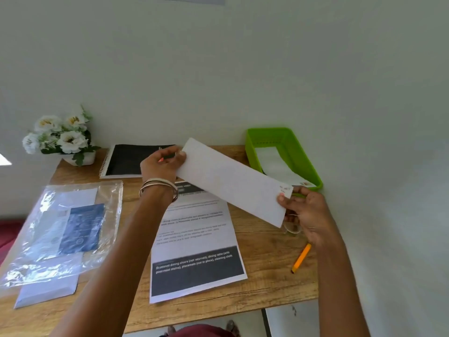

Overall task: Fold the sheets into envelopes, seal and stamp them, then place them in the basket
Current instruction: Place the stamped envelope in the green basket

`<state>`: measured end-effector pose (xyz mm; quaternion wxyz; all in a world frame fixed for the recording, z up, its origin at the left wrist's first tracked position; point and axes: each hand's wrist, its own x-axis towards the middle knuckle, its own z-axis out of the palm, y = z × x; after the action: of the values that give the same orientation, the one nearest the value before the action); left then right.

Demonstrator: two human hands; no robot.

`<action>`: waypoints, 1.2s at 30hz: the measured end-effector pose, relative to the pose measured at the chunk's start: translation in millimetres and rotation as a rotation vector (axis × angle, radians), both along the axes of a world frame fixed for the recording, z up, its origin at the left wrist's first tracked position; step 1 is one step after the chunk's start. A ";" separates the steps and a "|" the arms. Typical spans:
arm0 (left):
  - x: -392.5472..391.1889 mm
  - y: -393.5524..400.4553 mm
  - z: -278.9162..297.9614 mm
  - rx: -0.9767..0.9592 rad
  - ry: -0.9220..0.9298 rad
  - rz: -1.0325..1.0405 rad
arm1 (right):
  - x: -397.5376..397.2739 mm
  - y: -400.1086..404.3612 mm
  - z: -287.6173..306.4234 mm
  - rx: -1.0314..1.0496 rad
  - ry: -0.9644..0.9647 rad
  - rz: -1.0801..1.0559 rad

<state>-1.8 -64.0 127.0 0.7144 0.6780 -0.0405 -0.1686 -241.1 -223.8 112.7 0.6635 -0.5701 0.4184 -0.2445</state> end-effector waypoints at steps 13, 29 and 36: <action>-44.1 -96.3 21.5 -0.127 0.252 -0.405 | -29.1 -45.9 3.7 0.157 -0.299 -0.510; -52.0 -77.3 -25.7 0.089 0.205 -0.343 | 17.5 -101.0 -46.1 -0.463 0.328 -0.447; -48.3 -63.5 -33.4 0.126 0.178 -0.306 | 11.0 -86.6 -48.9 -0.701 0.459 -0.444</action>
<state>-50.1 -127.5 93.6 0.6372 0.6898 -0.0689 -0.3369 -230.0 -310.4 63.7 0.2531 -0.6958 0.5582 -0.3744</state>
